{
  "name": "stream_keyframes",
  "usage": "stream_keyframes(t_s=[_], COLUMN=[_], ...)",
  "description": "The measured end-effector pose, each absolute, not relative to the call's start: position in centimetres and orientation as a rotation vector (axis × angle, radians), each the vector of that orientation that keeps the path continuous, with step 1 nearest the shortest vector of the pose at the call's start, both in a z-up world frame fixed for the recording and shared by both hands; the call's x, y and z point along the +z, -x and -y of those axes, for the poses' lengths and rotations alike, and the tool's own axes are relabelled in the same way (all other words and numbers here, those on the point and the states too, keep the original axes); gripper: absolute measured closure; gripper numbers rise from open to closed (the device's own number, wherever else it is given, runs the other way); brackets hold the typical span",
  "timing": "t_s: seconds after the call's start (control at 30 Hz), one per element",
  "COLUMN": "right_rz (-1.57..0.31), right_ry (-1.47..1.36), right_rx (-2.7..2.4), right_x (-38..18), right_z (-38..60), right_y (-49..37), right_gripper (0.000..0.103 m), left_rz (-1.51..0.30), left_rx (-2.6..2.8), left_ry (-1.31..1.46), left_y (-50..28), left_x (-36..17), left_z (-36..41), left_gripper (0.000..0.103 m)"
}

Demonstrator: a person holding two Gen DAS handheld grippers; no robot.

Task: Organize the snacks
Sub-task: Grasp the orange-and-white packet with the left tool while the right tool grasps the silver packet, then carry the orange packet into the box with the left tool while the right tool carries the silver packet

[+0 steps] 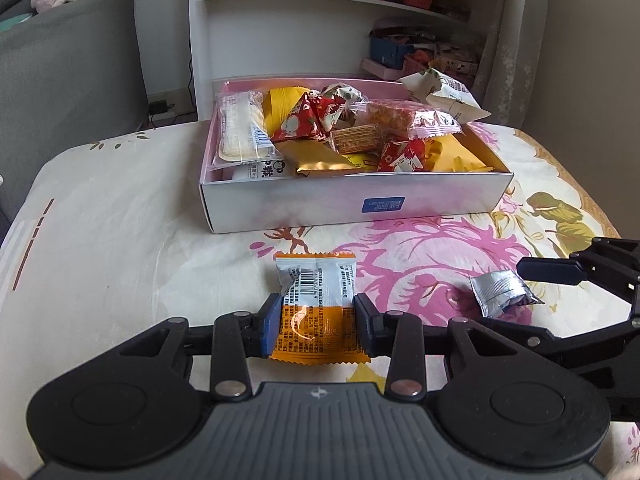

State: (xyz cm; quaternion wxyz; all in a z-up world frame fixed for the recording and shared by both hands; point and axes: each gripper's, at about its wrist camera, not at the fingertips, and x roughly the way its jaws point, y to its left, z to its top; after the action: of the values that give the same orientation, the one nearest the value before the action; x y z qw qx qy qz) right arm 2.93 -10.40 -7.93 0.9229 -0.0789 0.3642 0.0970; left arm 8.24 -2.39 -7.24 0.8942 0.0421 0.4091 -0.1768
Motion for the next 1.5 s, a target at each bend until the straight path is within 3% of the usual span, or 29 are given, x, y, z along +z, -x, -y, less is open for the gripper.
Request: stream_keyframes(t_s=[0.57, 0.7, 0.83, 1.0, 1.5], right_rz=[-0.740, -0.729, -0.726, -0.724, -0.651], right_ry=[0.288, 0.254, 0.265, 0.294, 0.193], right_rx=[0.273, 0.256, 0.273, 0.282, 0.190], right_x=[-8.1, -8.2, -8.2, -8.1, -4.9], right_z=[11.1, 11.0, 10.4, 9.7, 12.2], right_y=[-3.5, -4.0, -4.1, -3.8, -4.3], right_gripper=[0.041, 0.045, 0.064, 0.075, 0.075], left_rz=[-0.868, -0.873, -0.873, -0.866, -0.767], left_rx=[-0.400, -0.398, -0.397, -0.402, -0.415], left_ry=[-0.110, -0.102, -0.090, -0.085, -0.055], left_y=[-7.6, -7.5, -7.5, -7.2, -6.6], left_x=[-7.4, -7.3, -7.1, -6.7, -3.4], left_z=[3.2, 3.0, 2.6, 2.6, 1.8], left_gripper=[0.068, 0.068, 0.068, 0.068, 0.068])
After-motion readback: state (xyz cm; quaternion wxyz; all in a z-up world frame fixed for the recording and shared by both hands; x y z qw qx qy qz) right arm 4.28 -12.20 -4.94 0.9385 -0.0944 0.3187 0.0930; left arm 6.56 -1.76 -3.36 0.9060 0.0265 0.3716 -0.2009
